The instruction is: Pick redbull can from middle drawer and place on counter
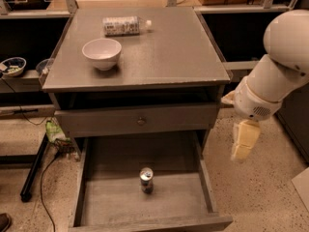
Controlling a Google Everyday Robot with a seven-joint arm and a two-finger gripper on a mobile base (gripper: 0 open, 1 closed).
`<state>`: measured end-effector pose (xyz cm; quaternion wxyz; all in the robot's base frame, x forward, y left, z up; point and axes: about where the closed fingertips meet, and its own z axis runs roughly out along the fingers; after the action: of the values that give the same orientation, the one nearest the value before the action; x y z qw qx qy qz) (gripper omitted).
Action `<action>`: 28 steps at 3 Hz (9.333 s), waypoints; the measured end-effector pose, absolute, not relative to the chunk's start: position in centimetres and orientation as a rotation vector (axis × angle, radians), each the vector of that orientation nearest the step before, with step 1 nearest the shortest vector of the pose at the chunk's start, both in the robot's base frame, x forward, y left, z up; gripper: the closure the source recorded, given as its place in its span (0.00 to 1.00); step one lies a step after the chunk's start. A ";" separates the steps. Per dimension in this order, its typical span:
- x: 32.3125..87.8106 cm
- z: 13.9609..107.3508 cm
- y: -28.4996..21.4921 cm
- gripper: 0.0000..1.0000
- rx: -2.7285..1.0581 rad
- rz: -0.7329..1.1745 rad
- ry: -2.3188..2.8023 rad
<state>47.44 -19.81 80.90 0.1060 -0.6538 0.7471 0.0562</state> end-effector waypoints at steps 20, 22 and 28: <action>46.9 52.2 -5.6 0.00 -1.517 1.412 1.933; 48.6 52.3 -3.1 0.00 -1.411 1.409 1.895; 50.4 47.6 0.4 0.00 -1.320 1.523 1.819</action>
Offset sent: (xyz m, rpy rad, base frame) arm 0.0139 0.0048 -0.0874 -0.0558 0.1447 0.0245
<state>50.43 0.39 47.57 0.2117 -0.4752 0.6548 0.5482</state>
